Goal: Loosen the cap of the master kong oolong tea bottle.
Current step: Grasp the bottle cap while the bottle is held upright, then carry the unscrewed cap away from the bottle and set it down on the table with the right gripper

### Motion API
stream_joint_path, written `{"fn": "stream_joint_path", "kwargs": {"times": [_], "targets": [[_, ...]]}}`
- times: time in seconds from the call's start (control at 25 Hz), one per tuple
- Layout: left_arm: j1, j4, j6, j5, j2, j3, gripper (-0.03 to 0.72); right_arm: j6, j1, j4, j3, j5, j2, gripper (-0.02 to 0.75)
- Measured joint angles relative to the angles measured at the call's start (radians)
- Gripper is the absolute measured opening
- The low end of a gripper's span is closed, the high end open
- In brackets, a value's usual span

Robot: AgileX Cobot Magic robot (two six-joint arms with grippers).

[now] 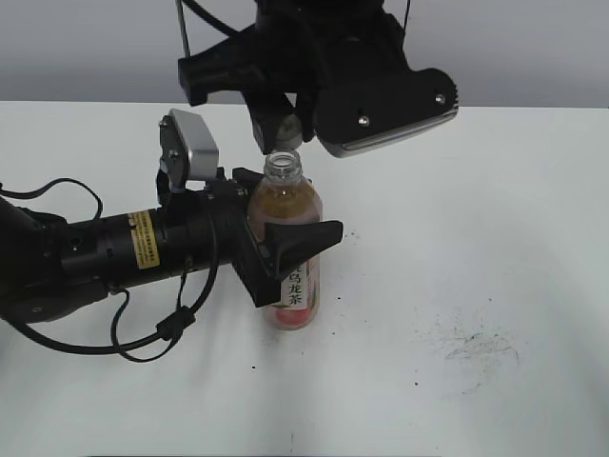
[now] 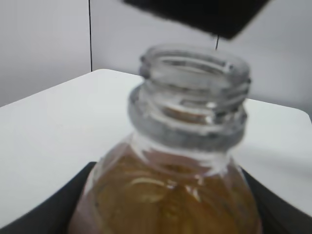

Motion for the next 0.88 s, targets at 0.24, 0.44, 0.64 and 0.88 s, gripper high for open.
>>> {"fn": "stream_joint_path", "kwargs": {"times": [0.24, 0.44, 0.64, 0.88], "targets": [[0.0, 0.001, 0.0, 0.0, 0.0, 0.0, 0.445, 0.251, -0.012, -0.082, 0.0, 0.0, -0.003, 0.27], [0.0, 0.0, 0.0, 0.0, 0.0, 0.0, 0.445, 0.65, -0.094, -0.13, 0.0, 0.0, -0.017, 0.27], [0.0, 0.0, 0.0, 0.0, 0.0, 0.0, 0.445, 1.104, -0.241, -0.115, 0.091, -0.003, -0.02, 0.27], [0.0, 0.0, 0.0, -0.001, 0.0, 0.0, 0.445, 1.461, -0.371, 0.043, 0.315, -0.003, 0.001, 0.27]]}}
